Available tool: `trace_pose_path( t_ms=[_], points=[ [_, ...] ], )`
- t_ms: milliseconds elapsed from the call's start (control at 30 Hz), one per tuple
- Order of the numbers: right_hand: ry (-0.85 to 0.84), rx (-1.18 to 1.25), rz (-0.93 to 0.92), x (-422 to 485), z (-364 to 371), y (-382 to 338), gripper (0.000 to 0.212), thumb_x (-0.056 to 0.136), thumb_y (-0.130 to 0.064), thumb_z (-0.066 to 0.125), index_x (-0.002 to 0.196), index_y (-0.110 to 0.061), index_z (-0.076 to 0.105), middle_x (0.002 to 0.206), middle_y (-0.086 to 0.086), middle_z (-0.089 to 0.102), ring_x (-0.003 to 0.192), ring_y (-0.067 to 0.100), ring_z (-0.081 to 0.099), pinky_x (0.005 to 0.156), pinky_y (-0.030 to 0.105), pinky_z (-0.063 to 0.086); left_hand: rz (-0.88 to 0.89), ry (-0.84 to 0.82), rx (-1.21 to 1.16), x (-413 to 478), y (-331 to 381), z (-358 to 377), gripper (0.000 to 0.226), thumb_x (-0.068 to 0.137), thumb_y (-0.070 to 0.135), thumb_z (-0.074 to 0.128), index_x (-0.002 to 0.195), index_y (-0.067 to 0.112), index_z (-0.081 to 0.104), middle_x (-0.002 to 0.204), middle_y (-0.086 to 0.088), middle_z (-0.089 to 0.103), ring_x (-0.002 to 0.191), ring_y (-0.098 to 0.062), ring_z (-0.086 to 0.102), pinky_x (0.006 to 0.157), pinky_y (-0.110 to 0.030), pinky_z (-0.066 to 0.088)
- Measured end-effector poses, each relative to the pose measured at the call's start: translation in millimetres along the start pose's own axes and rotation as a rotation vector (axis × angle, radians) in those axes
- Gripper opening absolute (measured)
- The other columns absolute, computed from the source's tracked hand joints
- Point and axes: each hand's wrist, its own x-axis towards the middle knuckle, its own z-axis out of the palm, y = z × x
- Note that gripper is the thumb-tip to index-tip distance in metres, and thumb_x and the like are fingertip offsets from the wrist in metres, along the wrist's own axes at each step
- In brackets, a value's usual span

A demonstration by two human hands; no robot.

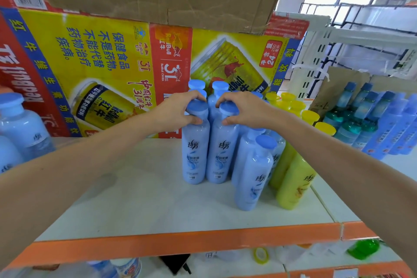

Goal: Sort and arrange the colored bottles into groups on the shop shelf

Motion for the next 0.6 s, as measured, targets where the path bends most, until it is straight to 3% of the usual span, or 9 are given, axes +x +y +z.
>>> trace_pose_path(
  t_ms=[233, 400, 600],
  points=[
    [-0.014, -0.024, -0.026, 2.4, -1.3, 0.0, 0.041, 0.079, -0.023, 0.071, 0.116, -0.017, 0.055, 0.119, 0.004, 0.056, 0.109, 0.02, 0.051, 0.088, 0.032, 0.039, -0.008, 0.007, -0.011, 1.1, 2.4, 2.4, 0.044, 0.077, 0.02, 0.072, 0.116, 0.017, 0.052, 0.114, 0.0, 0.057, 0.106, -0.02, 0.053, 0.092, -0.037, 0.043],
    [0.009, 0.011, -0.014, 1.7, 0.3, 3.1, 0.041, 0.077, -0.024, 0.073, 0.115, -0.018, 0.056, 0.12, 0.002, 0.057, 0.113, 0.017, 0.05, 0.084, 0.024, 0.034, 0.005, -0.024, -0.019, 1.9, 3.3, 1.7, 0.043, 0.078, 0.019, 0.071, 0.116, 0.017, 0.052, 0.112, 0.004, 0.055, 0.106, -0.018, 0.051, 0.09, -0.033, 0.041],
    [0.052, 0.021, 0.009, 0.0, 2.1, 1.2, 0.044, 0.075, -0.025, 0.074, 0.115, -0.016, 0.058, 0.12, 0.004, 0.059, 0.113, 0.019, 0.052, 0.09, 0.031, 0.04, 0.009, -0.04, -0.03, 1.9, 3.2, 2.1, 0.044, 0.079, 0.018, 0.07, 0.118, 0.019, 0.051, 0.116, 0.004, 0.054, 0.107, -0.017, 0.05, 0.091, -0.032, 0.04]
  ],
)
